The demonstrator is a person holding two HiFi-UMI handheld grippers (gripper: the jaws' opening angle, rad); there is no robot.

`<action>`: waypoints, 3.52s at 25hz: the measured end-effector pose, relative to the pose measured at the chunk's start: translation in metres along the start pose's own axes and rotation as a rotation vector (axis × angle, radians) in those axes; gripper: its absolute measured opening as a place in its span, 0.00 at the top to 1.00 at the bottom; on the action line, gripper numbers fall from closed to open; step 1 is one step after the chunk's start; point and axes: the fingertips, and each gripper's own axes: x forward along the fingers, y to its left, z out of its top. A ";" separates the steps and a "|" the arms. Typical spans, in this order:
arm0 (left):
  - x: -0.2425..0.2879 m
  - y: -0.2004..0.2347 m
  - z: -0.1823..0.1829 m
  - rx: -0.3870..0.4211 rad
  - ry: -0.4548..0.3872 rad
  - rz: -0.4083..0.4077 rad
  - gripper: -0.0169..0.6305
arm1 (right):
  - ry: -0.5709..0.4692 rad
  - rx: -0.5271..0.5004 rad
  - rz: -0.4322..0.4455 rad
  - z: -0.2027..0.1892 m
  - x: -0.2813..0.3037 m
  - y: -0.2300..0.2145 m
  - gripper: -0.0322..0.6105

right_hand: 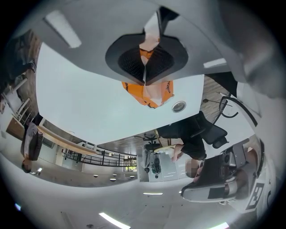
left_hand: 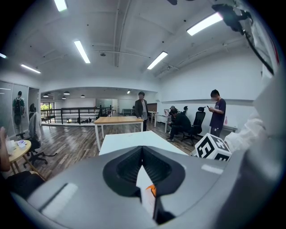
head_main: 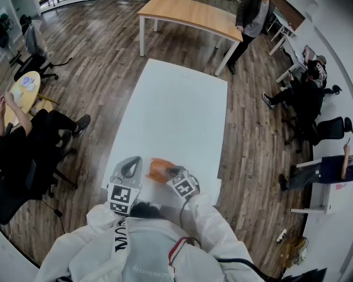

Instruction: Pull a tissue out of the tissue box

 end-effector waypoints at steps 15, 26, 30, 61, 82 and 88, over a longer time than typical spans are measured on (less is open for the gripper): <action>0.001 -0.008 0.003 0.007 -0.002 -0.016 0.97 | -0.062 0.023 0.012 0.013 -0.016 0.006 0.94; 0.000 -0.009 0.003 0.015 -0.010 -0.025 0.97 | -0.103 0.053 0.012 0.023 -0.024 0.007 0.94; -0.001 -0.010 0.005 0.018 -0.013 -0.029 0.97 | -0.113 0.055 0.007 0.024 -0.027 0.008 0.94; 0.000 -0.014 0.009 0.022 -0.029 -0.059 0.97 | -0.167 0.062 -0.027 0.039 -0.048 0.008 0.94; 0.001 -0.014 0.007 0.023 -0.026 -0.069 0.97 | -0.221 0.063 -0.035 0.055 -0.067 0.012 0.94; 0.003 -0.013 0.008 0.022 -0.025 -0.070 0.97 | -0.231 0.056 -0.032 0.061 -0.071 0.012 0.94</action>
